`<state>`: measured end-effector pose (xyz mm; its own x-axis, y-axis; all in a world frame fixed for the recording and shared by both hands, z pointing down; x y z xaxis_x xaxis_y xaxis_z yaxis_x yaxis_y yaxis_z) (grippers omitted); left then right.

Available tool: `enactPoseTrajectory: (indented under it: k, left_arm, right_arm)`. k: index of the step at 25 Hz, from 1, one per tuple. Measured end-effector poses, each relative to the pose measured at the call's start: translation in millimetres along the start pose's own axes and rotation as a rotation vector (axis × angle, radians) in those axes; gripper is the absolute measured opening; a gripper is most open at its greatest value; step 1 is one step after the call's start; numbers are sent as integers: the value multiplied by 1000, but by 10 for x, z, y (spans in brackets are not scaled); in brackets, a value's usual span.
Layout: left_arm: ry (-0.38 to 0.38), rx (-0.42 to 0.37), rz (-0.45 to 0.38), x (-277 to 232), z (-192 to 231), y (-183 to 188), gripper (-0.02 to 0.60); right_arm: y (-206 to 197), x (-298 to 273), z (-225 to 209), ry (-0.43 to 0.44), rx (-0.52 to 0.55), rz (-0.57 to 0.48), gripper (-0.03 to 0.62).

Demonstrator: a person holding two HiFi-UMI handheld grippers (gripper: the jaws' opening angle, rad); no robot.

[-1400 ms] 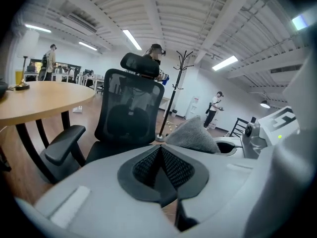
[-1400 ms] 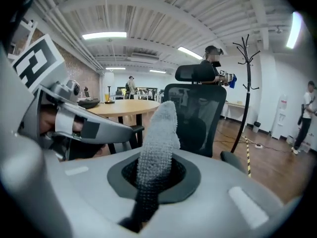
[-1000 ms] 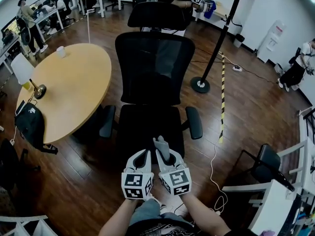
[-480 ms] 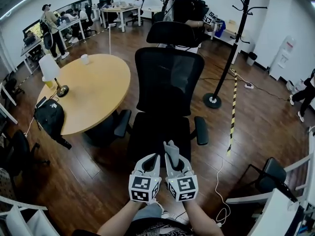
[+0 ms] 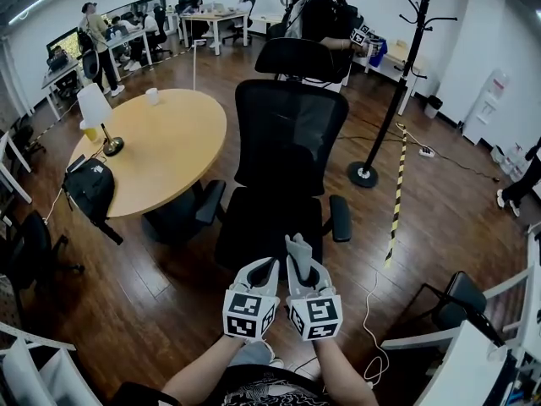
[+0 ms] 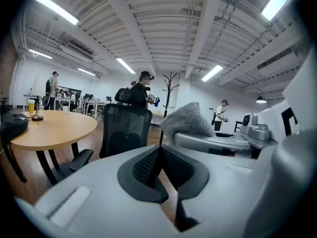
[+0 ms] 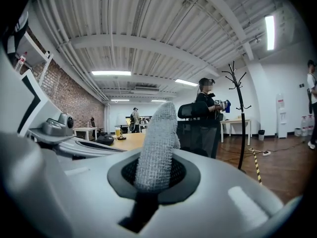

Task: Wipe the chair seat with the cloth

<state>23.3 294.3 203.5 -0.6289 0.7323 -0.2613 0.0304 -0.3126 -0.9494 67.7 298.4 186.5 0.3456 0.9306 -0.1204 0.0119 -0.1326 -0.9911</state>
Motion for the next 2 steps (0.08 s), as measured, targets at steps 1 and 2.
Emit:
enactPoseTrajectory:
  k: [1, 2]
  left_arm:
    - [-3, -3, 0, 14, -40, -5, 3]
    - [-6, -6, 0, 27, -80, -8, 3]
  right_arm:
    - [1, 44, -4, -2, -3, -2, 12]
    - [2, 88, -7, -5, -6, -5, 12]
Point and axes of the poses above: the fingertips, and each gripper's own axes: x backward along the fingers, z to its left, y out of its top, the point moved 1 cm from there along x, backward along the fingers
